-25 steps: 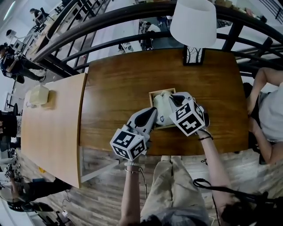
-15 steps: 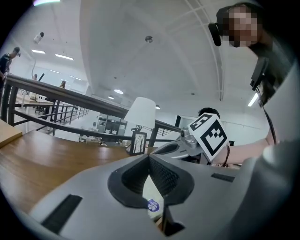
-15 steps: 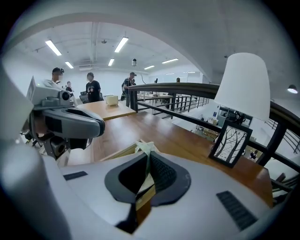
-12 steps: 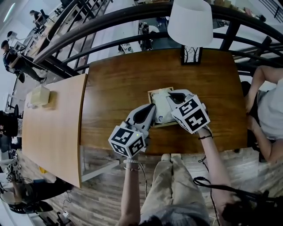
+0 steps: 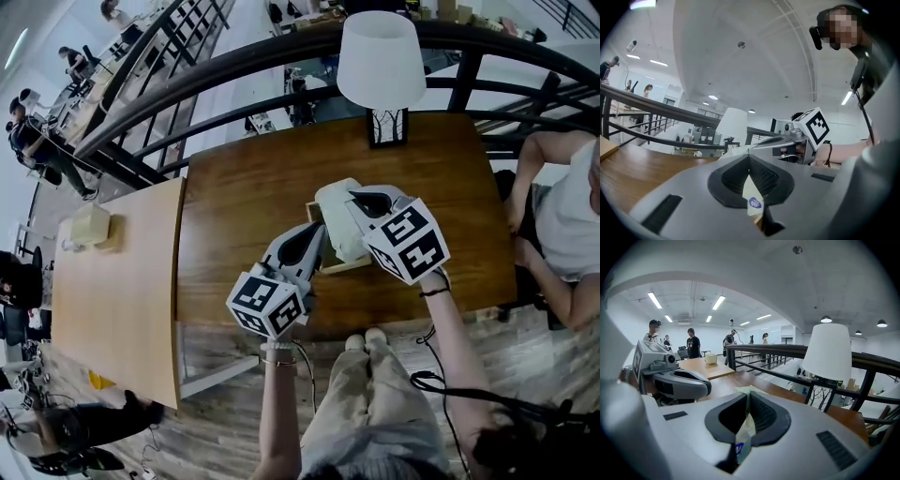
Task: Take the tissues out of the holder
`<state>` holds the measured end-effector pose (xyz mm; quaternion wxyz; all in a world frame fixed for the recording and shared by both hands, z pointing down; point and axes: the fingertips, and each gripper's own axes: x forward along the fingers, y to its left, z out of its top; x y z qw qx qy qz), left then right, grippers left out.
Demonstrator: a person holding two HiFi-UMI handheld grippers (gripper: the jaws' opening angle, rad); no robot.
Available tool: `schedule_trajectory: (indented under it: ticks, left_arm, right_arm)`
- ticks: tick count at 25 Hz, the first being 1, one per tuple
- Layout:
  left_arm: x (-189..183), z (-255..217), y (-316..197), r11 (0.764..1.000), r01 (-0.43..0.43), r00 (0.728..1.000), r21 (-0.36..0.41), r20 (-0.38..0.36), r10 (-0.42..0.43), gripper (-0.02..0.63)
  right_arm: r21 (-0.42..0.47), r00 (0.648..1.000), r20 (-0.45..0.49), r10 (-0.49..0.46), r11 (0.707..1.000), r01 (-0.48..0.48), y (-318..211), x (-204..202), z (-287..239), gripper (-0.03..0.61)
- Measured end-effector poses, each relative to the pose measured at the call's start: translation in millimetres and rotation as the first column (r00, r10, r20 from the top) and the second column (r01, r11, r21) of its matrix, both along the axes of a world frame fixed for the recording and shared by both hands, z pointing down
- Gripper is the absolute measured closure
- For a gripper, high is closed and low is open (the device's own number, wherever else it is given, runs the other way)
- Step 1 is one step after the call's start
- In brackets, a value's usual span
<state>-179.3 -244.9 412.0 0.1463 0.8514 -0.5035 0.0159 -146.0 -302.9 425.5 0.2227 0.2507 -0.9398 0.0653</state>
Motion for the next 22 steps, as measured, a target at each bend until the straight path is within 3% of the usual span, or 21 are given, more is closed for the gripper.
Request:
schedule_trajectory:
  ticks: [10,22]
  left_arm:
    - [32.2,-42.0,10.0,0.991,-0.095,0.995,0.089,0.018,0.094,0.606]
    - [93.9,-25.7,22.3,0.965,-0.249,0.968,0.080,-0.019,0.251,0.606]
  right_arm:
    - [0.074,0.994,0.052,0.092,0.993,-0.096,16.6,46.7,-51.8,0.567]
    - [0.047,0.968,0.024,0.249,0.967,-0.250,34.5,111.6,-29.8,0.568]
